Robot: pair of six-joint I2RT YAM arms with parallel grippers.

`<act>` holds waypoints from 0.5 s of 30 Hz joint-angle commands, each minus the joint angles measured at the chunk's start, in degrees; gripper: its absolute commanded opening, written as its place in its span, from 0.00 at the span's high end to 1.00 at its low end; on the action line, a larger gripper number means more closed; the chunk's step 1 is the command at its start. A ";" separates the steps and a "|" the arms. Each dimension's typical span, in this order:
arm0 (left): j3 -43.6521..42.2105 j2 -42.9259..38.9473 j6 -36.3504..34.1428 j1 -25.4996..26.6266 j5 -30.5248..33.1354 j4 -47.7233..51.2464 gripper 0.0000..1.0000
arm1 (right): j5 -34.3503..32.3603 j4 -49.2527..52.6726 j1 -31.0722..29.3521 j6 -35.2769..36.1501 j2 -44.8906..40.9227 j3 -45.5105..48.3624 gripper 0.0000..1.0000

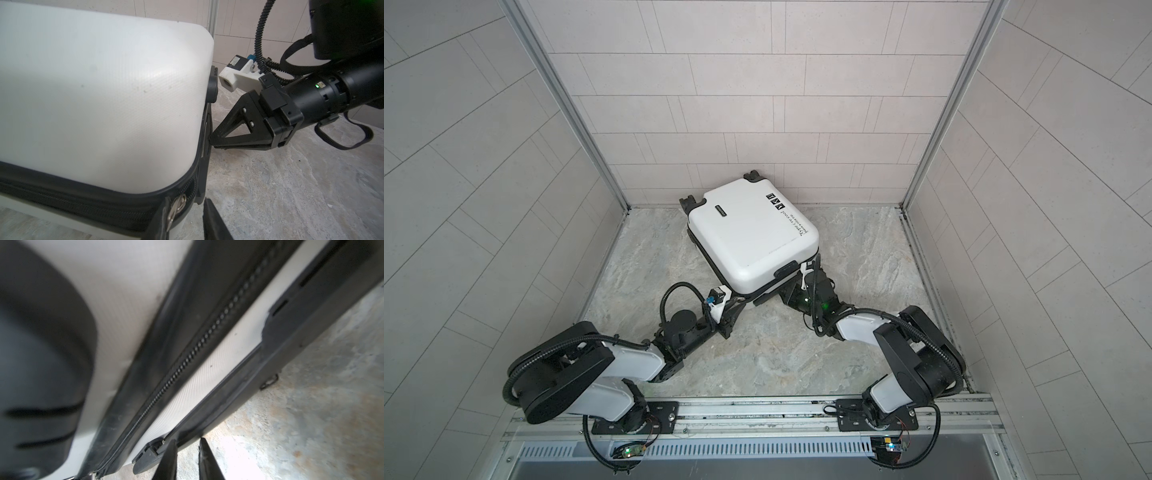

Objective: Pack the luggage

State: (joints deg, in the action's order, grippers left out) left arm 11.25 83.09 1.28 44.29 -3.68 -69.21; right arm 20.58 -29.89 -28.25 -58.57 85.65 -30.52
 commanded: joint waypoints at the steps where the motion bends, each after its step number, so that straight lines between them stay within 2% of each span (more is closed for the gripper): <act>1: 0.09 0.44 0.53 0.37 0.85 -4.38 0.70 | -0.28 -2.19 -0.58 -0.06 0.84 -1.45 0.79; 7: 0.43 0.70 0.86 0.35 0.44 -4.57 0.71 | -0.36 -2.19 -0.66 -0.06 0.92 -1.30 0.79; 15: 0.53 1.74 1.31 0.35 0.34 -4.36 0.78 | -0.36 -2.26 -0.62 -0.16 1.01 -1.45 0.79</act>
State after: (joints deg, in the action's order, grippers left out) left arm 11.25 84.12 2.15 44.29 -3.40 -71.42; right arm 20.58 -29.98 -28.47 -58.57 85.67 -30.52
